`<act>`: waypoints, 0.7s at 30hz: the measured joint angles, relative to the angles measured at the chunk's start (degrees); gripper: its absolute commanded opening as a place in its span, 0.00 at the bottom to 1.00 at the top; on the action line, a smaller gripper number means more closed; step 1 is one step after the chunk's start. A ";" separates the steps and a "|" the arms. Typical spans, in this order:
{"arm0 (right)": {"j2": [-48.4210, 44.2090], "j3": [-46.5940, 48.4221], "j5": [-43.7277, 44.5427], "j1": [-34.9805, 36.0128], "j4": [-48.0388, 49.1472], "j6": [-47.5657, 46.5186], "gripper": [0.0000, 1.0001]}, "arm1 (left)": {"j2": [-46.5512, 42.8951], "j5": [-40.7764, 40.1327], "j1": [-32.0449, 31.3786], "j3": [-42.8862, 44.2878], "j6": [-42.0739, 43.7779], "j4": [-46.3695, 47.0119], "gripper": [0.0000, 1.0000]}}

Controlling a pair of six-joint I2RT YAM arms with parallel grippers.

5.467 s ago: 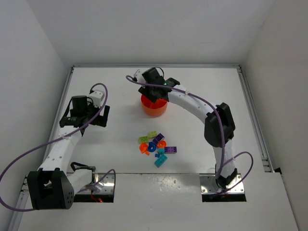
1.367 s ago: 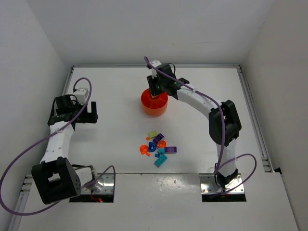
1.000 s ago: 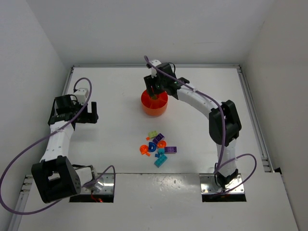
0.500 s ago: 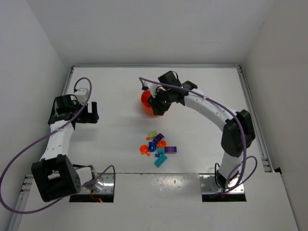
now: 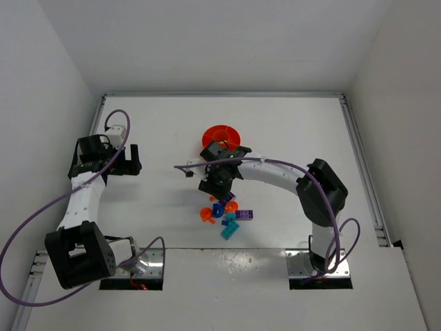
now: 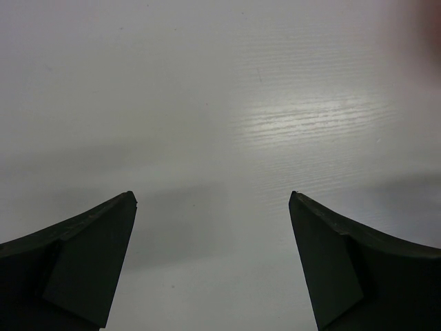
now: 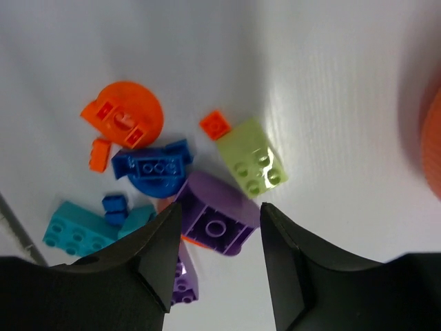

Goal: Sort the legos into containers by color

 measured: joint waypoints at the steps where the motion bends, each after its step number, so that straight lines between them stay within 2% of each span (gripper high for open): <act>1: 0.70 0.83 0.46 0.13 0.33 0.02 0.51 | 0.00 0.00 0.04 0.00 0.00 0.00 1.00; 8: 5.81 6.25 4.79 2.32 2.10 -0.66 0.52 | 0.00 0.07 0.52 0.00 0.00 0.11 1.00; 12: 8.90 6.36 7.41 3.89 2.23 -2.69 0.57 | 0.00 0.13 0.61 0.00 0.00 0.11 1.00; 21: 9.84 5.95 12.81 4.79 2.10 -7.19 0.61 | 0.00 0.35 0.81 0.00 0.04 0.31 1.00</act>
